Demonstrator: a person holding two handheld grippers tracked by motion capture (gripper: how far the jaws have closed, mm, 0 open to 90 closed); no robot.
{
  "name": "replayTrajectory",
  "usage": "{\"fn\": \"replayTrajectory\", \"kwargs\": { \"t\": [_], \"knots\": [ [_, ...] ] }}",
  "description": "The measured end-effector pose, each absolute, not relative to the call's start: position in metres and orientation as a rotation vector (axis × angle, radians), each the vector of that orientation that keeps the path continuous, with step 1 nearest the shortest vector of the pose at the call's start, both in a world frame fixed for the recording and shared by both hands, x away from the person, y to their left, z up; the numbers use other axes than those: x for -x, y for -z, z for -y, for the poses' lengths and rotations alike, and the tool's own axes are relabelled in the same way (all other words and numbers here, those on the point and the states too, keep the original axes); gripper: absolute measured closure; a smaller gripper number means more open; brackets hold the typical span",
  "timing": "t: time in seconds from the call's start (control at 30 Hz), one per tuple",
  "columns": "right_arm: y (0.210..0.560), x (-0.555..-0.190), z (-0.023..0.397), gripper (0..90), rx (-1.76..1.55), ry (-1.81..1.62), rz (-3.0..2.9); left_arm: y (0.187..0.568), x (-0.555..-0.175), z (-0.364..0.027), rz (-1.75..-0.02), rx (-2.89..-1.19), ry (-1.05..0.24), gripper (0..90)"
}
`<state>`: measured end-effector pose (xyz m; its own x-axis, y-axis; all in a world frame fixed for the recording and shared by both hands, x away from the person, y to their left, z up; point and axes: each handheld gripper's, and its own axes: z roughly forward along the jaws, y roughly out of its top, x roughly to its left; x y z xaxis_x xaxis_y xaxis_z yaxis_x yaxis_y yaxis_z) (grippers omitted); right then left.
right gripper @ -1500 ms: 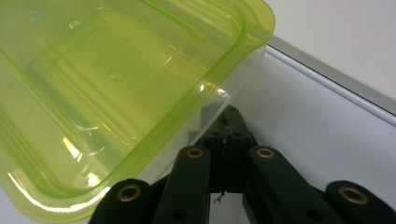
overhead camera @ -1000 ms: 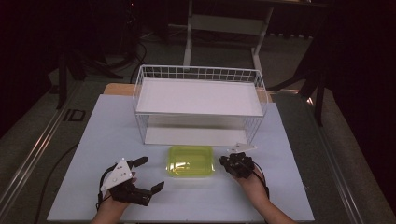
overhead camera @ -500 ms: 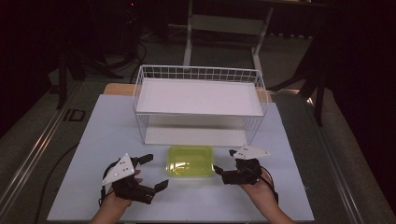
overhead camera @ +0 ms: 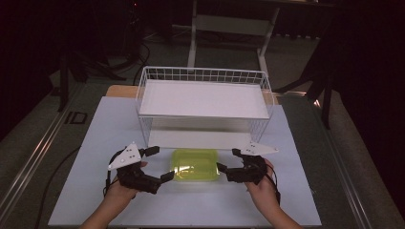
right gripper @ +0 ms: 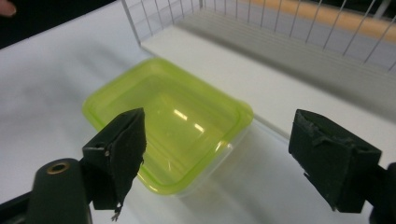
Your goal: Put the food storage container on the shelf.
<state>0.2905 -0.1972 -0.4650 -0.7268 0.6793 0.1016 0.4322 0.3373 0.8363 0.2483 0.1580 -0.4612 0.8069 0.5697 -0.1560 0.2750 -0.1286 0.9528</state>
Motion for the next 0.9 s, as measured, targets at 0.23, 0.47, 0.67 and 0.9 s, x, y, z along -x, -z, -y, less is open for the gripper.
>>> {"fn": "replayTrajectory", "kwargs": {
  "t": [0.23,0.47,0.67,0.9],
  "knots": [
    [0.474,-0.302,0.190,13.8,-1.104,-1.249,-2.401,0.471,-0.263,-0.150,-0.759,-1.762,-0.224,0.4],
    [0.483,-0.305,0.179,11.2,-1.197,-1.213,-2.409,0.489,-0.280,-0.142,-0.926,-1.843,-0.147,0.5],
    [0.489,-0.310,0.178,14.5,-1.351,-1.250,-2.434,0.500,-0.285,-0.141,-1.037,-1.821,-0.108,0.5],
    [0.502,-0.317,0.180,25.2,-1.544,-1.244,-2.450,0.517,-0.293,-0.138,-1.212,-1.823,-0.014,11.4]
  ]
}}
